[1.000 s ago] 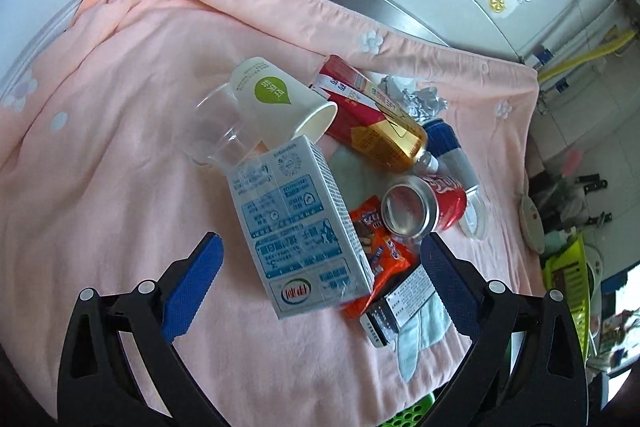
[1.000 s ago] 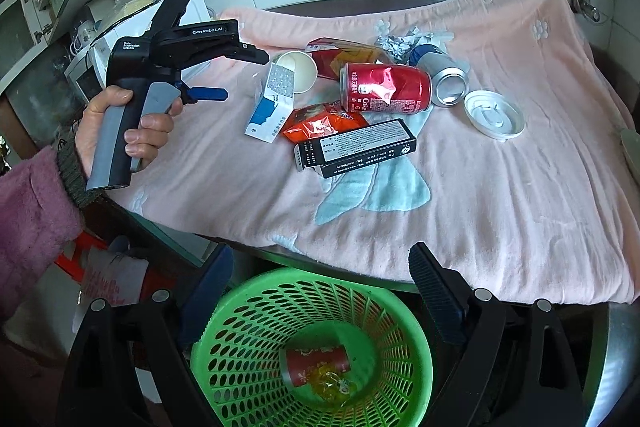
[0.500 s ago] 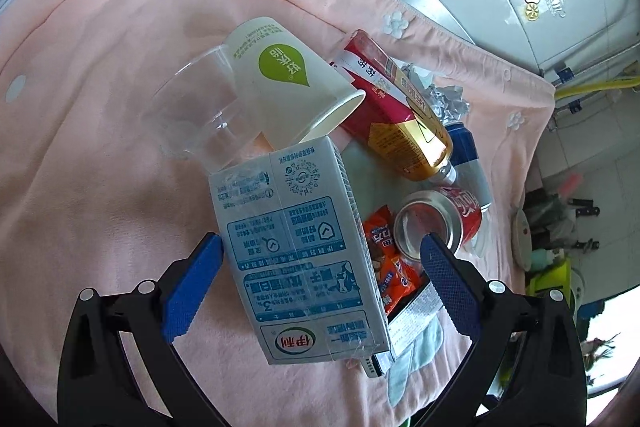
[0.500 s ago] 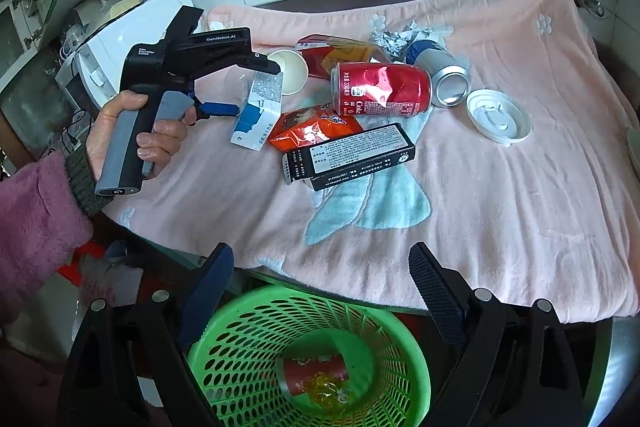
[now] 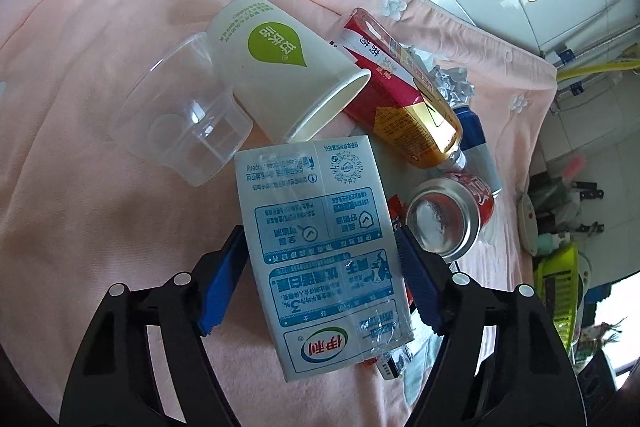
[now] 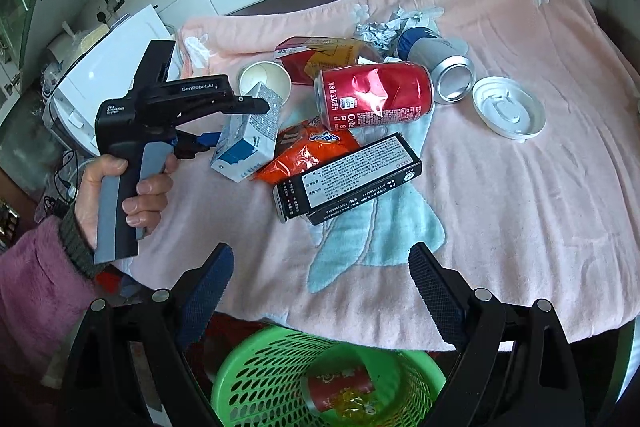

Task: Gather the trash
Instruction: 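Reach the left gripper to the white milk carton and grasp it, then grasp the black box with the right gripper and lift it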

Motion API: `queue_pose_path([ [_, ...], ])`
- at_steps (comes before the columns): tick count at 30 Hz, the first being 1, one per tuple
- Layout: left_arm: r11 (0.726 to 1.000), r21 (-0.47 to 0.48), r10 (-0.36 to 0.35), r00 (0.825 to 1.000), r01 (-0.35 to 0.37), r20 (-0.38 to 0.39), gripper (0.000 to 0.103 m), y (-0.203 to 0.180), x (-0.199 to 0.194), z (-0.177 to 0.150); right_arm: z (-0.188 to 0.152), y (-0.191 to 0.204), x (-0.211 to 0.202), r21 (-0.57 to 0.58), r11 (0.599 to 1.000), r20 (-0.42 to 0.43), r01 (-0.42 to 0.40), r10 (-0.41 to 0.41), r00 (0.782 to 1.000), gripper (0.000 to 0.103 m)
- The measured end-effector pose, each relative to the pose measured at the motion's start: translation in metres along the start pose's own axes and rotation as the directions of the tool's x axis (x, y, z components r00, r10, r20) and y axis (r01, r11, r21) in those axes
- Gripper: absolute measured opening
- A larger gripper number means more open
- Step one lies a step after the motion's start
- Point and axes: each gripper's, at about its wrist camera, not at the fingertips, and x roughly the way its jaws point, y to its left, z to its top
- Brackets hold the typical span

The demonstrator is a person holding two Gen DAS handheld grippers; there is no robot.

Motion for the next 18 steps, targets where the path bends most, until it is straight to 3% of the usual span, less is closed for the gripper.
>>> queue_pose_path([
  [6, 0.998, 0.057, 0.011, 1.000, -0.012, 0.028, 0.071, -0.008, -0.011, -0.004, 0.021, 0.007, 0.010, -0.002, 1.000, -0.001, -0.023, 0.023, 1.000, 0.086],
  [16, 0.997, 0.077, -0.036, 0.995, 0.029, 0.095, 0.070, -0.001, -0.060, -0.017, 0.056, 0.025, 0.046, -0.138, 0.988, -0.057, -0.072, 0.065, 0.996, 0.086],
  [18, 0.997, 0.076, -0.040, 0.994, 0.032, 0.105, 0.070, 0.003, -0.070, -0.021, 0.061, 0.026, 0.052, -0.159, 0.986, -0.065, -0.052, 0.042, 0.997, 0.086],
])
